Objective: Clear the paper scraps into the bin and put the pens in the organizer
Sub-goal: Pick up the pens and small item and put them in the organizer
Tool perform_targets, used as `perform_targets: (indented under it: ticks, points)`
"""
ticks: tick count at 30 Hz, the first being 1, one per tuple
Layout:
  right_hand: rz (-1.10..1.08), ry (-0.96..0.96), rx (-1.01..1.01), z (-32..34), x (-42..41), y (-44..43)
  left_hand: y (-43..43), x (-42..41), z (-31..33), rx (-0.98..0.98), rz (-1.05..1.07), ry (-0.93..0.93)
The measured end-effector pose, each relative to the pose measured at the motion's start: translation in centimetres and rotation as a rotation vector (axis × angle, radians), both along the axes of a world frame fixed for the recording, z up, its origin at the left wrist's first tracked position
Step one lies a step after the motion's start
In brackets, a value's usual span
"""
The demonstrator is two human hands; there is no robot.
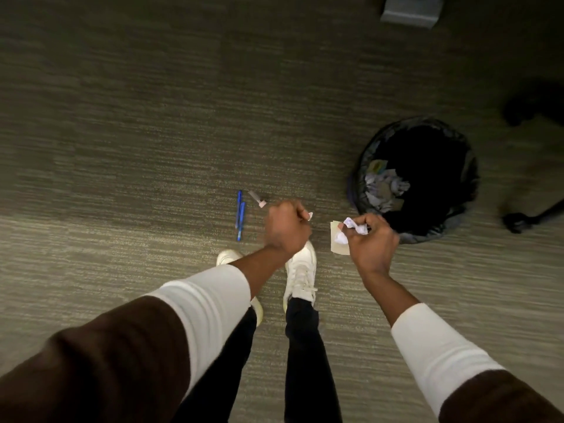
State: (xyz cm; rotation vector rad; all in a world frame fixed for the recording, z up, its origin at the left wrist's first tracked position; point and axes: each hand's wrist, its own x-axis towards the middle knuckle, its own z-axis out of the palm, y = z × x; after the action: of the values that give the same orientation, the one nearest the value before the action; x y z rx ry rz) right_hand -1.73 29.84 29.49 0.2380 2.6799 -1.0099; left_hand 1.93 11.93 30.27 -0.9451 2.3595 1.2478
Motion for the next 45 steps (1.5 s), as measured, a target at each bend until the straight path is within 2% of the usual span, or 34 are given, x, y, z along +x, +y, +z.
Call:
perform_targets:
  ticks: [10,21,26,30,33,45]
  points:
    - [-0.208,0.017,0.139,3.3,-9.1,7.1,10.6,-10.5,4.4,0.137,-0.006,0.071]
    - [-0.212,-0.050,0.244,1.2,-12.4,9.3,13.7,-13.1,2.6,0.284,0.026,-0.064]
    - [-0.169,-0.067,0.202,0.7,-10.8,8.5,11.7,-11.1,1.5,0.214,-0.100,-0.068]
    - [-0.105,-0.180,0.013,-0.1,-8.6,6.7,8.8,-9.3,0.5,0.170,-0.109,-0.114]
    - [0.003,-0.220,-0.051,-0.6,-6.3,4.6,5.9,-7.5,-0.5,0.125,-0.132,-0.162]
    - [0.415,-0.396,0.005,-3.3,0.9,-6.8,-9.0,2.4,-5.1,-0.041,-0.129,-0.409]
